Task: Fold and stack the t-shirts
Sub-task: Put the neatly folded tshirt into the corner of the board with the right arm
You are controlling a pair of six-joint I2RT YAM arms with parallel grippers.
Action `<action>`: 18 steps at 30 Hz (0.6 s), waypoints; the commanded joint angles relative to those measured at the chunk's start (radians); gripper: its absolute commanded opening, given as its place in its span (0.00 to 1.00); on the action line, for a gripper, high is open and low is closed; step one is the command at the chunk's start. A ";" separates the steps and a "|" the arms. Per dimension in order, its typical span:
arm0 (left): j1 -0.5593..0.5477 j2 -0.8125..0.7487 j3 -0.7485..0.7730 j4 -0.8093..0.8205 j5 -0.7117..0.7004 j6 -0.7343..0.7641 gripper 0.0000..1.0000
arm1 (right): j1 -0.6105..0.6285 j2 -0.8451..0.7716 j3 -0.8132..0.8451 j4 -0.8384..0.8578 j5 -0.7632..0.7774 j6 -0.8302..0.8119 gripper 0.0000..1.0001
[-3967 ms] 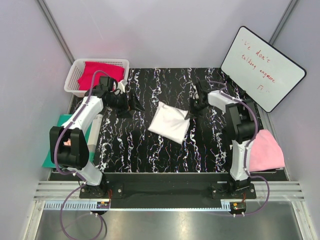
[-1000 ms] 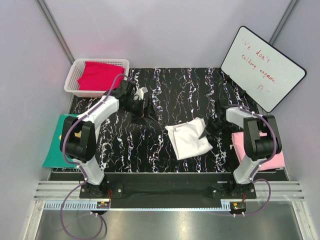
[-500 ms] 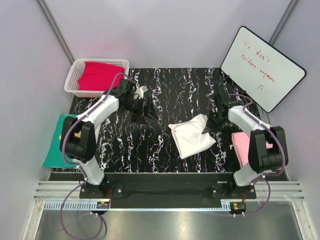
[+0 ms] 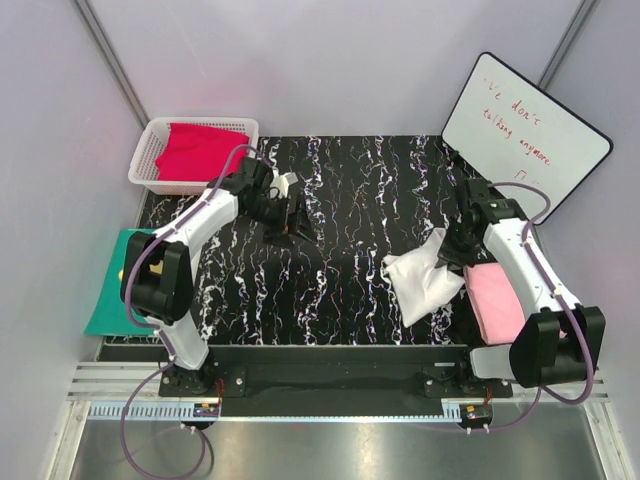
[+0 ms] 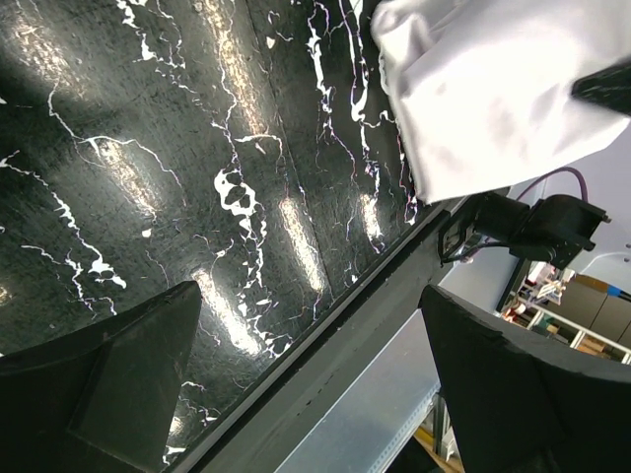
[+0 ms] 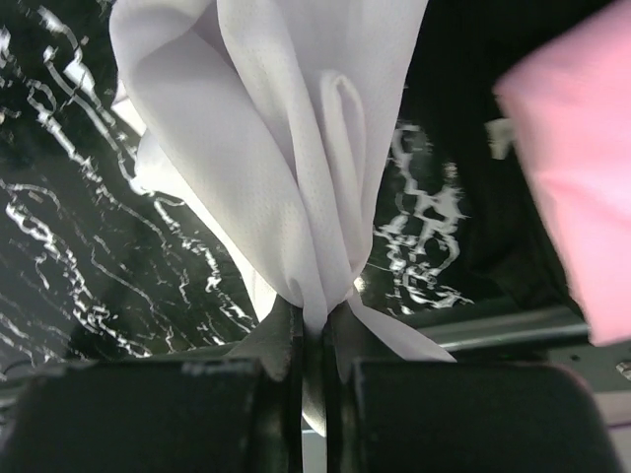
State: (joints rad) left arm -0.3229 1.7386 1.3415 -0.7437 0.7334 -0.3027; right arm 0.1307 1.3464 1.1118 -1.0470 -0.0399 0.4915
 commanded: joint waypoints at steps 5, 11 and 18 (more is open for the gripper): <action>-0.004 0.042 0.064 0.006 0.083 0.057 0.99 | -0.173 -0.093 0.132 -0.188 0.172 0.022 0.00; -0.004 0.075 0.088 0.006 0.110 0.062 0.99 | -0.265 -0.105 0.183 -0.274 0.212 -0.008 0.00; -0.004 0.090 0.111 0.004 0.121 0.059 0.99 | -0.367 -0.092 0.224 -0.352 0.258 -0.062 0.00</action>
State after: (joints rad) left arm -0.3229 1.8240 1.4025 -0.7517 0.8066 -0.2584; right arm -0.1856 1.2652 1.2808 -1.3174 0.1440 0.4671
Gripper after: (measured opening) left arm 0.987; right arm 0.048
